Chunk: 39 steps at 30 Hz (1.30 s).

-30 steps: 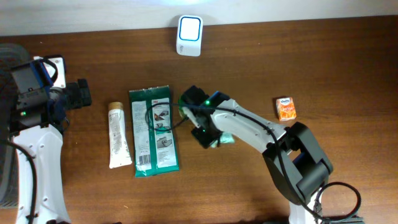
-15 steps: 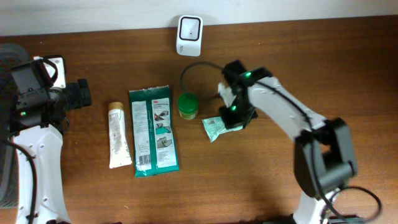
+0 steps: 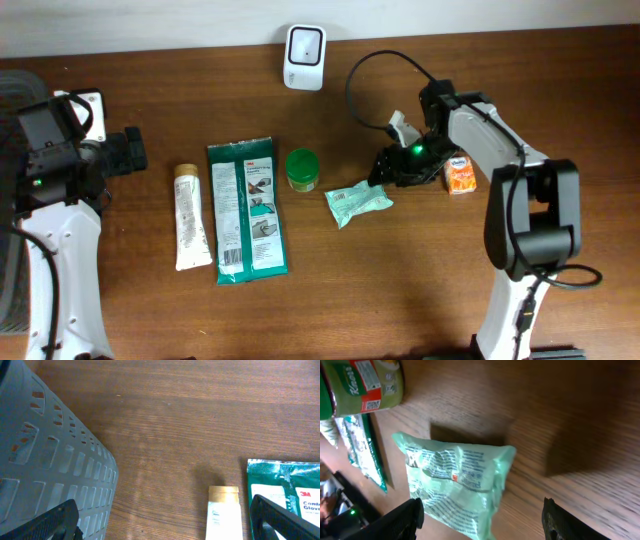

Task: Scan the item barcode
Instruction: 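Reach the right gripper to the mint-green pouch and grasp it, then lift the mint-green pouch with the right gripper over the barcode scanner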

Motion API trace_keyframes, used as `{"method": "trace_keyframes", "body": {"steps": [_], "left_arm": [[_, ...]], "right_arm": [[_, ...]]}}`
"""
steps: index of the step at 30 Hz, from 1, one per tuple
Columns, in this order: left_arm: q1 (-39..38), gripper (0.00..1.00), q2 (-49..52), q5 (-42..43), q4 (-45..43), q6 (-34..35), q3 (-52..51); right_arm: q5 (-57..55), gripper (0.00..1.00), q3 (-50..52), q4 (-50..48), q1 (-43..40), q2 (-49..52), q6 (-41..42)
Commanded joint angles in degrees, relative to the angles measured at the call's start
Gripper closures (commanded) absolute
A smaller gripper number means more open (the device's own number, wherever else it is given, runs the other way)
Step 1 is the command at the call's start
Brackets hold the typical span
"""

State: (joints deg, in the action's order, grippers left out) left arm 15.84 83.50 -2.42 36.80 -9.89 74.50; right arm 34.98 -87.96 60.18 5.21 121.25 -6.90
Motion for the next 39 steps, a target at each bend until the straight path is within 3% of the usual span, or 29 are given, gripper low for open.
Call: {"method": "trace_keyframes", "body": {"steps": [1, 6, 8, 11, 14, 21, 29, 39], "left_arm": [[0.22, 0.01, -0.81, -0.20, -0.07, -0.31, 0.76], [0.20, 0.01, -0.81, -0.20, -0.07, -0.31, 0.76], [0.22, 0.01, -0.81, -0.20, -0.07, -0.31, 0.76], [0.22, 0.01, -0.81, -0.20, -0.07, -0.31, 0.76], [0.20, 0.01, -0.81, -0.20, -0.07, -0.31, 0.76], [0.20, 0.01, -0.81, -0.20, -0.07, -0.31, 0.76], [0.20, 0.01, -0.81, -0.20, -0.07, -0.31, 0.76], [0.22, 0.01, -0.81, -0.20, -0.07, -0.31, 0.76]], "right_arm": [[4.50, 0.27, 0.50, 0.02, 1.60, 1.95, -1.70], [4.39, 0.34, 5.62, -5.05, 3.72, 2.99, -0.52], [3.98, 0.48, 7.76, -8.26, 3.74, 2.99, 1.09], [3.80, 0.79, 8.66, -10.14, 3.69, 2.99, 1.57], [3.85, 0.96, 8.61, -10.34, 3.67, 2.97, 1.55], [4.68, 0.96, 3.89, -3.91, 3.67, -2.19, -1.55], [5.33, 0.96, -7.72, 8.87, 3.69, -18.60, -3.32], [5.99, 0.96, -8.81, 11.30, 3.74, -36.85, 1.46]]}}
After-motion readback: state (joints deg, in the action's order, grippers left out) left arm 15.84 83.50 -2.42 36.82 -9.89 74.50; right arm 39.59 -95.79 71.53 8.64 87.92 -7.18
